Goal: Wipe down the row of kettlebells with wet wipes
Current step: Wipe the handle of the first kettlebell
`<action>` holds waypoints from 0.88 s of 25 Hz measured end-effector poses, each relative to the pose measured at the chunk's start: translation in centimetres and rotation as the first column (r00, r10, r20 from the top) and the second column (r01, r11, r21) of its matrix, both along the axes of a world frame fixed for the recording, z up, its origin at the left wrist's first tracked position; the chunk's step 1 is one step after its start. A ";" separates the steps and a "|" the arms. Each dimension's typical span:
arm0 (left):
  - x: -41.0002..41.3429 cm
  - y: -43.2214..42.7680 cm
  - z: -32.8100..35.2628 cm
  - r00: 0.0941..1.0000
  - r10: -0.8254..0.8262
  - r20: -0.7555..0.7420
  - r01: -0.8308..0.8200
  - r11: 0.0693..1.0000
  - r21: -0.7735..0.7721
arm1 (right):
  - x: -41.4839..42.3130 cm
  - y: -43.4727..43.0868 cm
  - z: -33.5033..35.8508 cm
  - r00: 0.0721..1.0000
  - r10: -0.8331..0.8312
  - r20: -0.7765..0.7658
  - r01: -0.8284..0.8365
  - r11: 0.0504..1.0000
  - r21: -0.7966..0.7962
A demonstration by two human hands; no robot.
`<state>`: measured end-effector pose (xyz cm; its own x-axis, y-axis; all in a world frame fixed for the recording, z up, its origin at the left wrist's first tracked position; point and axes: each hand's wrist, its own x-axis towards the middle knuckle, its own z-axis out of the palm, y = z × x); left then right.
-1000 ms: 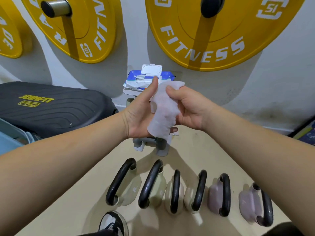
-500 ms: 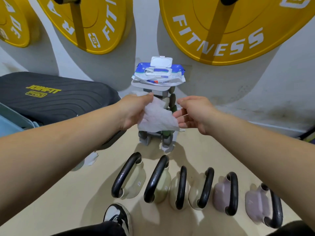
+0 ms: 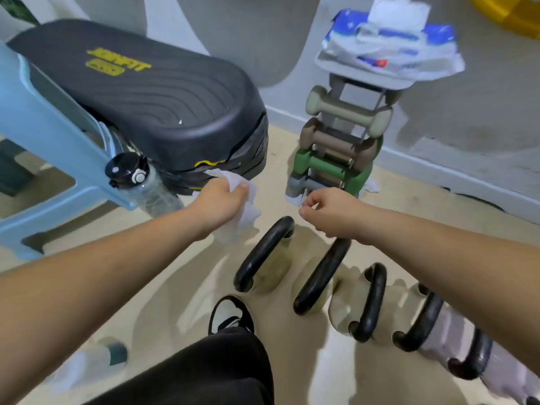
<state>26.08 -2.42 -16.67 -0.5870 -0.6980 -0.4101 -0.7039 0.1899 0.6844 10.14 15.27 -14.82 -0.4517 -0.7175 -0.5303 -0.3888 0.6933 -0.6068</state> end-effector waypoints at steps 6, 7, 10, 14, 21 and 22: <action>-0.4 2.8 -5.8 0.977 -0.170 -0.130 0.168 0.985 -0.024 | -0.4 -3.3 -6.7 0.971 0.191 -0.143 -0.194 0.981 -0.007; -0.6 3.5 -6.0 0.974 -0.162 -0.159 0.166 0.986 0.010 | -0.5 -3.5 -7.1 0.967 0.225 -0.123 -0.226 0.974 0.003; -1.1 5.1 -6.5 0.979 -0.196 -0.050 0.198 0.979 0.039 | -0.8 -3.9 -7.5 0.962 0.238 -0.137 -0.240 0.971 -0.003; 1.0 7.1 -7.5 0.873 -0.482 -0.080 0.465 0.870 -0.167 | -1.1 -3.7 -7.9 0.967 0.220 -0.126 -0.225 0.974 -0.022; 6.8 8.8 -8.4 0.860 -0.484 -0.162 0.425 0.855 -0.298 | -1.7 -3.3 -8.2 0.957 0.267 -0.116 -0.269 0.963 0.000; 5.5 8.5 -8.2 0.877 -0.411 -0.250 0.373 0.909 -0.188 | -1.7 -3.4 -8.3 0.958 0.260 -0.122 -0.263 0.965 -0.008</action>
